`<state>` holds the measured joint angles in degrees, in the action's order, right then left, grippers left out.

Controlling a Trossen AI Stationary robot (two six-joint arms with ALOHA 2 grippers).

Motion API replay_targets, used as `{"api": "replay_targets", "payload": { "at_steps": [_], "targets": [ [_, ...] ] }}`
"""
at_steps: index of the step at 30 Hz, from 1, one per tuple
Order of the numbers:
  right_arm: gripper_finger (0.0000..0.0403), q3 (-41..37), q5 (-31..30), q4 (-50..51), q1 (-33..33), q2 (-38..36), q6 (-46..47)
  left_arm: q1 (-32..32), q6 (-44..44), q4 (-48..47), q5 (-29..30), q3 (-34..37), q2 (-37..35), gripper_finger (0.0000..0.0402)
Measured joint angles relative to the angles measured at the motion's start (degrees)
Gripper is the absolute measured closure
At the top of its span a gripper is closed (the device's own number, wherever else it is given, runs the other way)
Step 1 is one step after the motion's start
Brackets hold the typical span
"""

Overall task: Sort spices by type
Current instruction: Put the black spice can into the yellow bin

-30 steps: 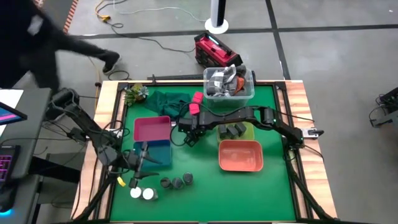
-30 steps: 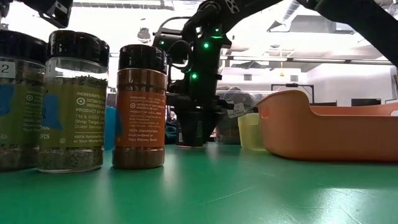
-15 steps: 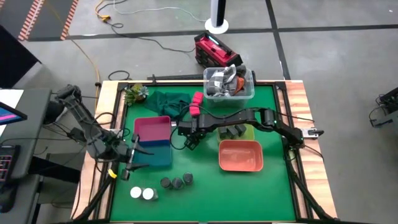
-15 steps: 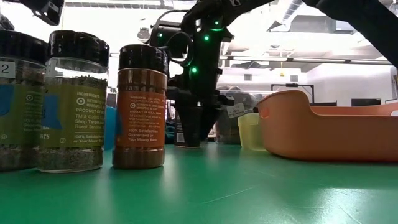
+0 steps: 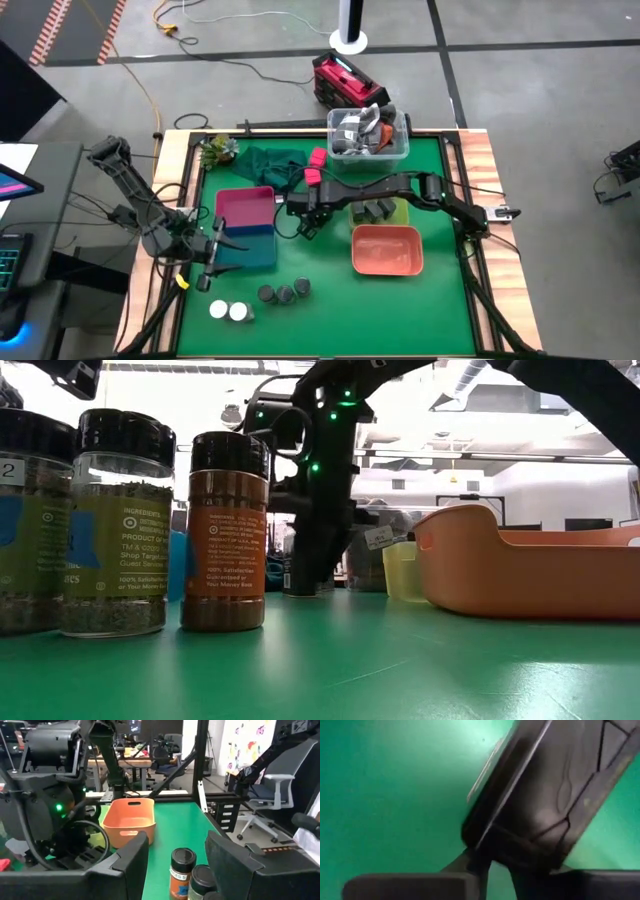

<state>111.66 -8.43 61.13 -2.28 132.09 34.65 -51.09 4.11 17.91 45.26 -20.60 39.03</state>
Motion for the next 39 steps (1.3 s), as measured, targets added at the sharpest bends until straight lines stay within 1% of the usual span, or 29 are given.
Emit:
{"api": "replay_targets", "payload": {
  "at_steps": [7,13,16,19,22,25,29,31,34,36,39],
  "targets": [
    [0.0354,5.42,1.09,3.0,-0.12,-0.27,-1.8,2.04,-0.86,2.04,0.06,0.0,4.05,0.0217],
    [0.0375,6.66,1.32,4.31,-0.12,-0.31,-2.88,2.23,-0.86,2.99,0.04,0.0,5.53,0.0217],
    [0.0381,7.84,2.42,8.26,-0.14,-0.31,-3.56,1.37,-0.87,2.89,-0.01,0.0,4.1,0.0217],
    [0.0379,9.9,2.53,12.54,-0.12,-0.31,-3.92,0.01,-2.12,3.03,-0.05,0.0,1.6,0.0217],
    [0.0373,11.32,2.53,12.91,-0.12,-0.33,-4.69,-0.86,-3.19,1.28,-0.07,0.0,-0.91,0.0217],
    [0.0372,11.87,2.58,12.81,-0.12,-0.26,-4.72,-1.53,-2.28,-2.63,-0.07,0.0,-3.35,0.0217],
    [0.0373,12.06,2.58,12.76,-0.12,-0.28,-5.09,-2.36,0.69,-11.09,0.5,0.0,-6.83,0.0217],
    [0.0366,12.04,2.58,12.74,-0.06,-0.26,-6.05,-2.36,2.16,-14.13,2.15,0.0,-8.27,0.0217],
    [0.0343,12.04,2.58,11.63,0.0,-0.26,-7.59,-2.32,3.71,-16.09,4.4,0.0,-9.56,0.0217],
    [0.032,12.04,2.58,11.04,0.01,-0.26,-8.56,-2.3,4.59,-16.21,5.26,0.0,-9.54,0.0217],
    [0.0274,13.54,2.6,11.01,-0.39,-0.26,-11.39,-2.28,5.69,-16.24,7.03,0.0,-8.77,0.0217]
  ]
}}
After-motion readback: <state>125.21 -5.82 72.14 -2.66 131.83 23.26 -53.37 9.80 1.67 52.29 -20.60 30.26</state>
